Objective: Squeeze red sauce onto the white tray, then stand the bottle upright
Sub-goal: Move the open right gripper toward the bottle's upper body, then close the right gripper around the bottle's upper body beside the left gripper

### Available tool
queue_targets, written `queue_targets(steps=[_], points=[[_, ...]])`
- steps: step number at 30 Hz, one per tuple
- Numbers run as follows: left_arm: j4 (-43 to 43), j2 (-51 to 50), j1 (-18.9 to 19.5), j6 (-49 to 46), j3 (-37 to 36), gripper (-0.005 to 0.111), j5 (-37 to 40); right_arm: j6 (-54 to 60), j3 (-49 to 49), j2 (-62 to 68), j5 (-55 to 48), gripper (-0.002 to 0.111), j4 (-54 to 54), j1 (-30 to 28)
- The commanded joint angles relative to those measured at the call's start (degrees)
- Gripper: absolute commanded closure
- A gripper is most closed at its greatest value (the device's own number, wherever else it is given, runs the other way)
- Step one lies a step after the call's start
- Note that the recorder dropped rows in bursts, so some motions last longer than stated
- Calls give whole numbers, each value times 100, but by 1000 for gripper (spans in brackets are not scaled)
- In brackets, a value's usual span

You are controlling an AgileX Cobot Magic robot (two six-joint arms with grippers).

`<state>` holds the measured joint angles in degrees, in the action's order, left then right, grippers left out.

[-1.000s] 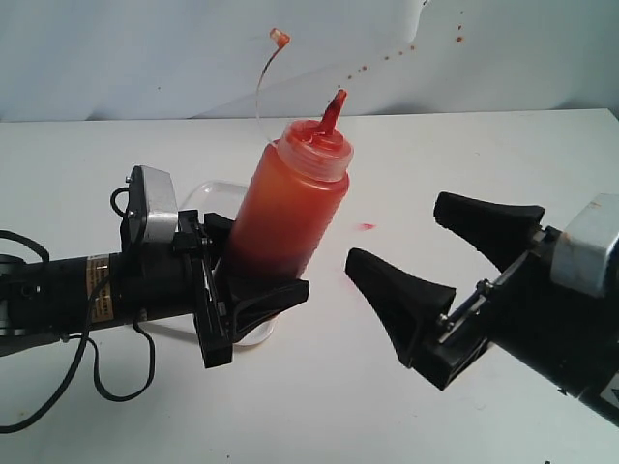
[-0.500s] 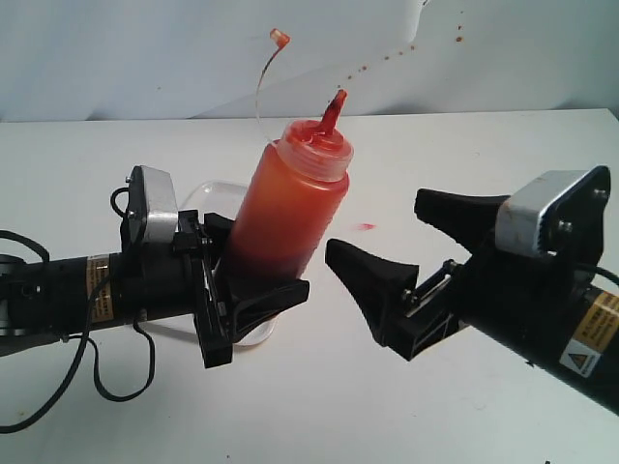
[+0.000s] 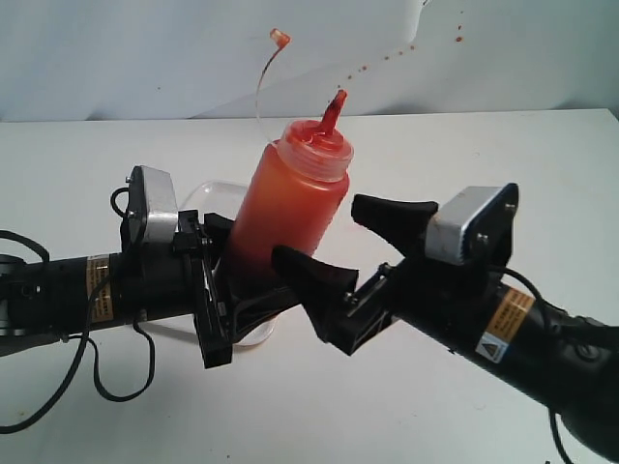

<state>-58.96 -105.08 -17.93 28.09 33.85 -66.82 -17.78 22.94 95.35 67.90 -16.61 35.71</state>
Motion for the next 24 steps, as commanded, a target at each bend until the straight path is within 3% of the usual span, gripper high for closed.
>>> queue_targets(steps=[1, 10, 13, 15, 24], points=[[104, 31, -33, 30, 47, 107, -314, -107, 562, 340, 124, 5, -581, -28], [-28, 31, -33, 30, 47, 107, -314, -264, 1118, 572, 74, 5, -610, -28], [-28, 31, -33, 30, 47, 107, -314, -264, 1118, 572, -73, 10, -610, -28], [-25, 31, -33, 20, 47, 107, -314, -264, 1118, 572, -251, 19, -610, -28], [-25, 31, -33, 20, 47, 107, -314, -264, 1118, 572, -360, 79, -610, -28]])
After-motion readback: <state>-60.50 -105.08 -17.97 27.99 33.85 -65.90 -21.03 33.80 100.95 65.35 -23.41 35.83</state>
